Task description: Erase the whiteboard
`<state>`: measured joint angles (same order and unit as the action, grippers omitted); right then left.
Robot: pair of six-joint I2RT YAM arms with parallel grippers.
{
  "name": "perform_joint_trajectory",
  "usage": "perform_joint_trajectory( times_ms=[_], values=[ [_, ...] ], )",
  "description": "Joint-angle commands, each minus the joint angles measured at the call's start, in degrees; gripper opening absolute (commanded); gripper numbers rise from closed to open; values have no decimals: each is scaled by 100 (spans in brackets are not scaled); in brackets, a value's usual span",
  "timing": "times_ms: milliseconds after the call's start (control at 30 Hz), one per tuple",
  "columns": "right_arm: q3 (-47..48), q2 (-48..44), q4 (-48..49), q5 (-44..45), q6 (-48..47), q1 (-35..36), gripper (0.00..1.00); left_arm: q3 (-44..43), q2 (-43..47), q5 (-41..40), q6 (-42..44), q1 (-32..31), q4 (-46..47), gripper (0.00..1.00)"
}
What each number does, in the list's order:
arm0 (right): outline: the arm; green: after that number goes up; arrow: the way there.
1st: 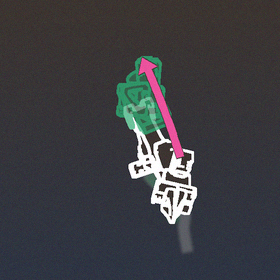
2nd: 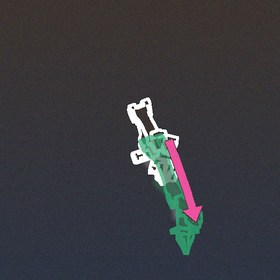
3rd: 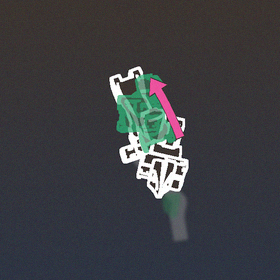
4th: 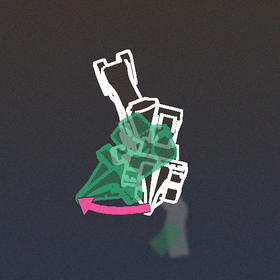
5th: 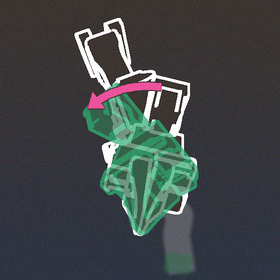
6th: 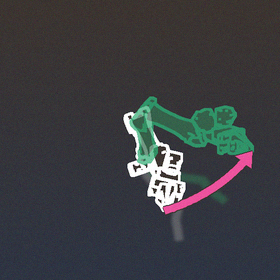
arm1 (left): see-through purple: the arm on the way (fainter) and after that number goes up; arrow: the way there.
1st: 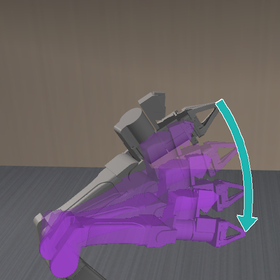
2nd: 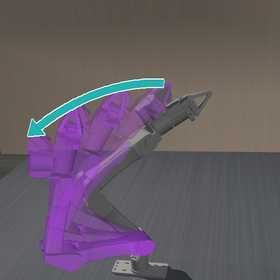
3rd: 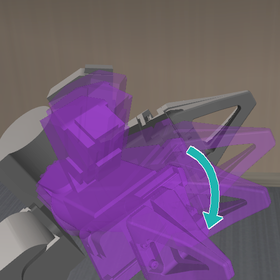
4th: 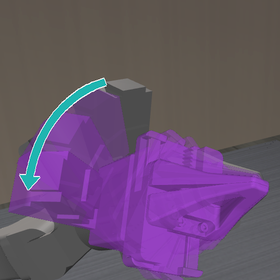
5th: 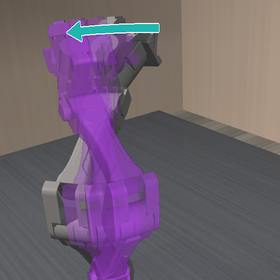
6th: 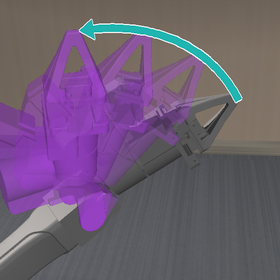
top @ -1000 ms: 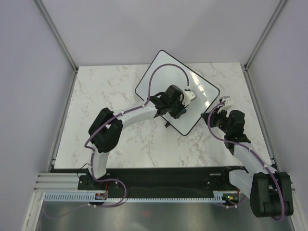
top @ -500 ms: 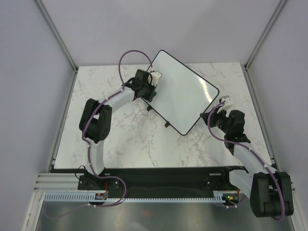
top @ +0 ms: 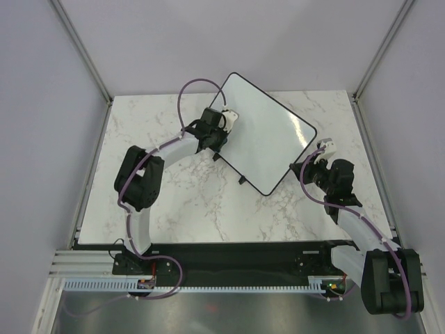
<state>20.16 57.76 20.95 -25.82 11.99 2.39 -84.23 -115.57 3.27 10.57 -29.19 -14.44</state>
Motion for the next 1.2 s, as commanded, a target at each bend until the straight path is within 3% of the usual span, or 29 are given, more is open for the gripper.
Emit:
perform_joint_trajectory(
  times_ms=[0,200,267,500,600,733,1167],
  values=[
    [102,25,252,-221,-206,51,0,310,113,455,-64,-910,11,2],
    [84,-27,243,-204,-206,59,0,372,158,455,-64,-2036,11,2],
    [84,-28,243,-213,-197,68,0,311,131,830,-490,-2248,-32,2],
    [58,-54,269,-204,-188,77,0,231,-71,1096,-749,-2872,-138,2],
    [49,-63,278,-204,-179,86,0,196,-290,1378,-872,-2926,-191,2],
    [23,-133,252,-186,-188,86,0,275,-239,1089,-785,-2864,-200,2],
    [23,-230,208,-169,-214,95,0,916,1685,1088,-784,-2706,-200,2]
  ],
)
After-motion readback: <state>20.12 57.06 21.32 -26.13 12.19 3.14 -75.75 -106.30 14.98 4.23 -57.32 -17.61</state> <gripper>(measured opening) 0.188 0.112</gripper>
